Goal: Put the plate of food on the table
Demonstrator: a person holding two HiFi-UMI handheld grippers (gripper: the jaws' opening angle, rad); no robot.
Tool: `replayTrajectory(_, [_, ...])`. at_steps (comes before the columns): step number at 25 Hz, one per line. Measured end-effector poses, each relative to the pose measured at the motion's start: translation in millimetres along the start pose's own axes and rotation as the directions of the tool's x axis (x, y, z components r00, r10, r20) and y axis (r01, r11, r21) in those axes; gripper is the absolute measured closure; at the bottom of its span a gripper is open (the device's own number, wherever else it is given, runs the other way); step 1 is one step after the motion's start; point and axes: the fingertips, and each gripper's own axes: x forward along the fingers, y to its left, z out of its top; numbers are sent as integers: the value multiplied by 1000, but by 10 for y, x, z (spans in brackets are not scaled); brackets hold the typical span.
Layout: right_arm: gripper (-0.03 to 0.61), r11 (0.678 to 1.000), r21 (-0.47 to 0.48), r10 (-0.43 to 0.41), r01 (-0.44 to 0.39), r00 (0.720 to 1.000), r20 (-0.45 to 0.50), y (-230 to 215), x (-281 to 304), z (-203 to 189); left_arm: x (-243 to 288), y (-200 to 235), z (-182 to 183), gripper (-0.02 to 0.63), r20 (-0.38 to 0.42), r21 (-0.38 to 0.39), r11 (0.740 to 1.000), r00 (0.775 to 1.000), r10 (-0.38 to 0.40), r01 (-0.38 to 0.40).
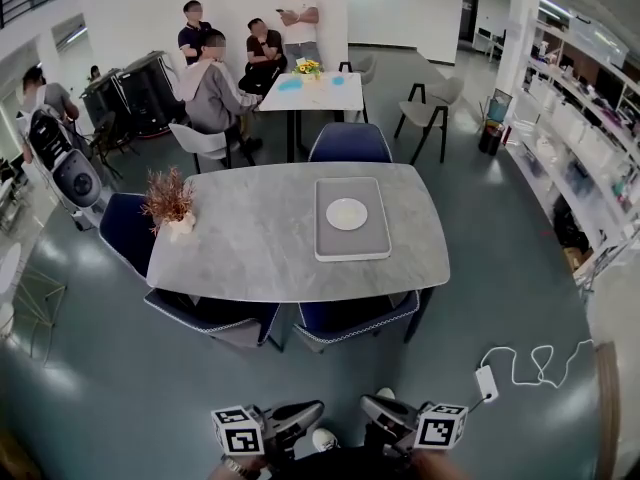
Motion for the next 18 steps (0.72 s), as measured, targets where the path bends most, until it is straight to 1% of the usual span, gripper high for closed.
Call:
replayTrajectory(3, [568, 1000, -10, -1, 1, 1000, -3, 46, -31, -47, -57, -2, 1, 604, 27, -20, 1000, 1000, 4, -3])
replayTrajectory(9, [568, 1000, -14, 1, -1, 1000, -5, 80, -38, -96, -103, -24, -18, 604, 50, -38, 999, 999, -6, 8])
replayTrajectory(18, [568, 1000, -21, 5, -5, 1000, -8, 125, -37, -170, -164, -64, -45, 604, 54, -27, 999, 998, -18, 20])
